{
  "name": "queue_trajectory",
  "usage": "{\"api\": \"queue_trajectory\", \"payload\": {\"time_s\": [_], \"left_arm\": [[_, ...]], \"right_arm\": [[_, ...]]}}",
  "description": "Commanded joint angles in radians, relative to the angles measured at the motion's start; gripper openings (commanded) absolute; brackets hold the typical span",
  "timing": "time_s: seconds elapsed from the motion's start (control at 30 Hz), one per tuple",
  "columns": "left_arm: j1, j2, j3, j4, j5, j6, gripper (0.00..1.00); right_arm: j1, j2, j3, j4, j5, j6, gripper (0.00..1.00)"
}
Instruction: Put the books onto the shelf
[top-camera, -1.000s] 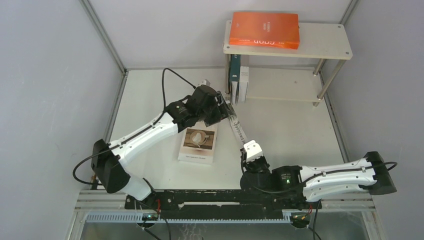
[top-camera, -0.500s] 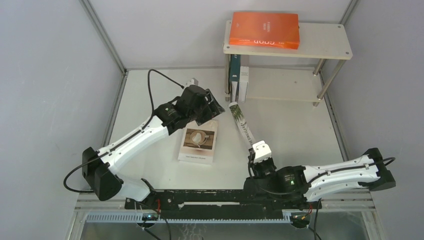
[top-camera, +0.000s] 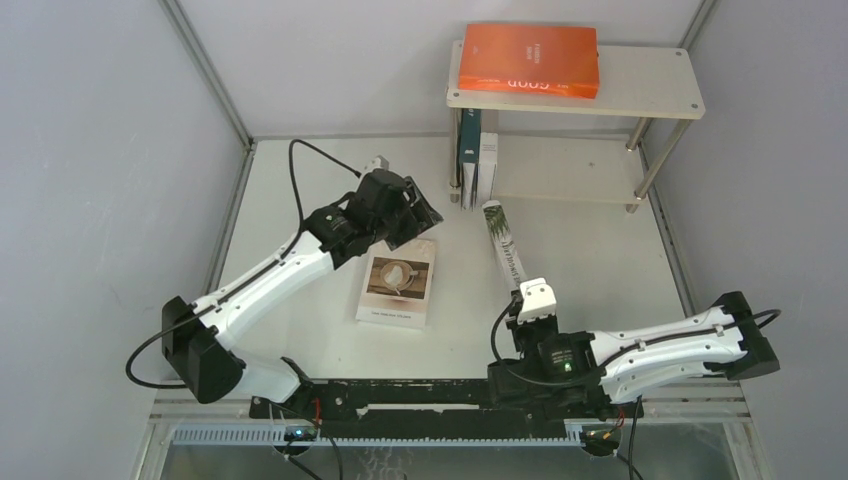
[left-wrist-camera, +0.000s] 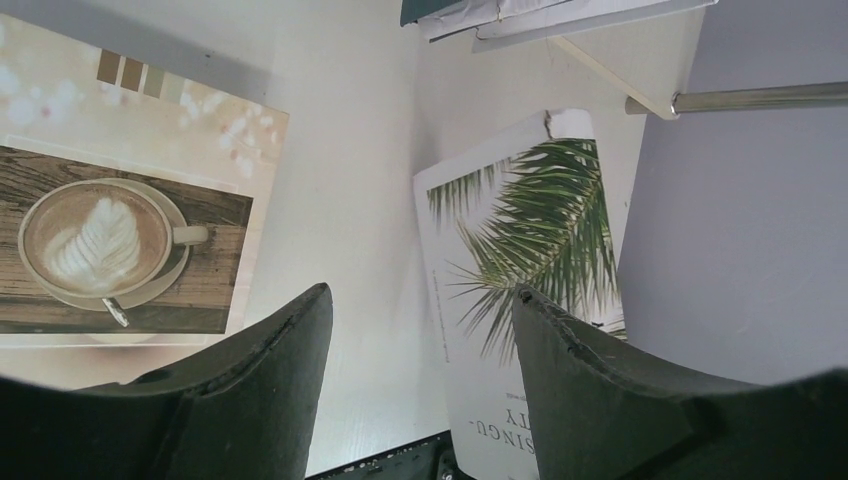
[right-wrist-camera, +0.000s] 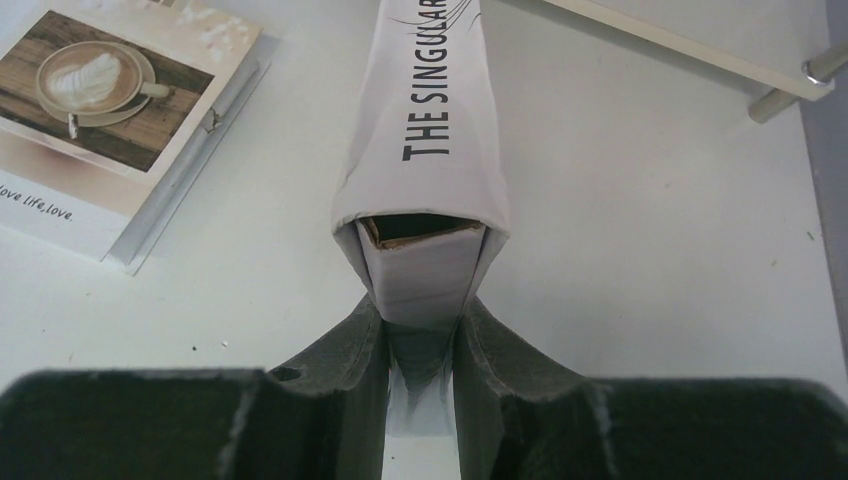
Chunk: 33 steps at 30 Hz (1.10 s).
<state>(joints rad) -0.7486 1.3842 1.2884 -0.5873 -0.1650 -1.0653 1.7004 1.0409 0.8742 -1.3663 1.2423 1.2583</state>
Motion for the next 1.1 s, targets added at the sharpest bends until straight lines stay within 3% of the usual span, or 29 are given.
{"api": "queue_trajectory", "payload": {"time_s": [0.0,0.53,0.87,1.07], "left_arm": [[0.020,-0.041,-0.033,0.020,-0.006,0.013,0.71],[0.068,-0.036,-0.041,0.026,0.032,0.046,0.71],[0.083,-0.017,-0.033,0.039,0.052,0.052,0.71],[0.084,0.006,-0.026,0.052,0.061,0.048,0.71]], "right_arm": [[0.015,0.027,0.068,-0.211,0.084,0.260,0.26],[-0.042,0.027,0.135,-0.240,0.145,0.249,0.25],[-0.132,-0.049,0.162,-0.218,0.180,0.148,0.24],[-0.193,-0.087,0.161,-0.068,0.198,-0.036,0.24]]}}
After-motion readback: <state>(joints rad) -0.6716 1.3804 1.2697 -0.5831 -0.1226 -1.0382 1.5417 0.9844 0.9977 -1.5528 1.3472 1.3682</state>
